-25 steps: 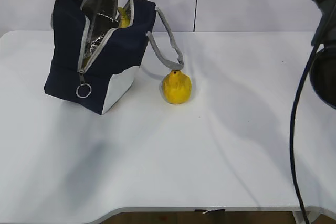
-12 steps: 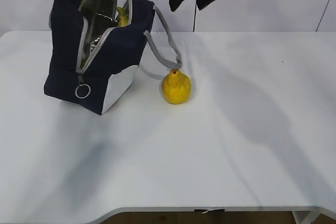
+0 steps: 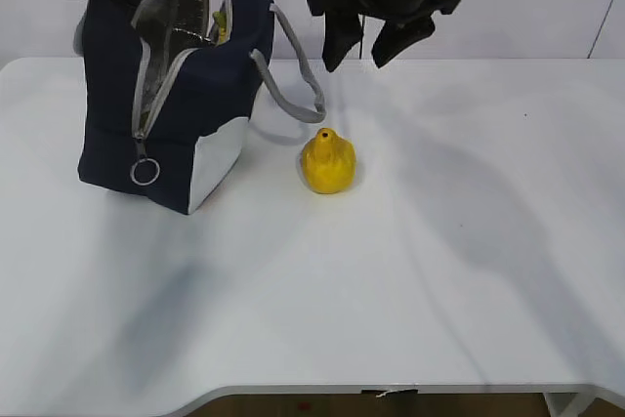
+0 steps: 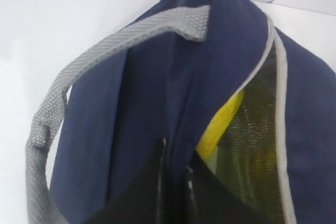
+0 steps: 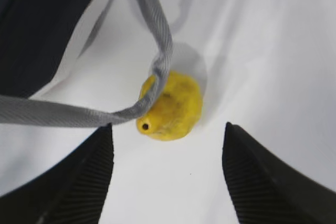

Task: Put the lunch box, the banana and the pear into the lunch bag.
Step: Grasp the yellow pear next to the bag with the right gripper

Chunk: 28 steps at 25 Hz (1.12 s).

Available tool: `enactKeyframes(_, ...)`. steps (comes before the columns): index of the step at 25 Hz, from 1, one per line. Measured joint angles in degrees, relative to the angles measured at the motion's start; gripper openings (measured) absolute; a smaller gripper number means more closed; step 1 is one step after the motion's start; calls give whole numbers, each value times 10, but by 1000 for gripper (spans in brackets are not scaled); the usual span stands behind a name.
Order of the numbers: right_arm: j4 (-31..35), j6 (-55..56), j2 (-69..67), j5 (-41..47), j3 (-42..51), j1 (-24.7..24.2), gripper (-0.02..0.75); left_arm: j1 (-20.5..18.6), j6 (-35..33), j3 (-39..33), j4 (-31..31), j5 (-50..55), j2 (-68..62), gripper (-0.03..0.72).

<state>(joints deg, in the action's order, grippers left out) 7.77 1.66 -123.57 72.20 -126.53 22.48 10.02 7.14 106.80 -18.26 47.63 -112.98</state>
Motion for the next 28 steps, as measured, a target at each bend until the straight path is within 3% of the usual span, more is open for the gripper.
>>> enactKeyframes(11, 26, -49, 0, -4, 71, 2, 515, 0, 0, 1, 8, 0, -11, 2)
enactKeyframes(28, -34, -105, 5, -9, 103, 32, 516, 0, 0, 1, 8, 0, -12, 2)
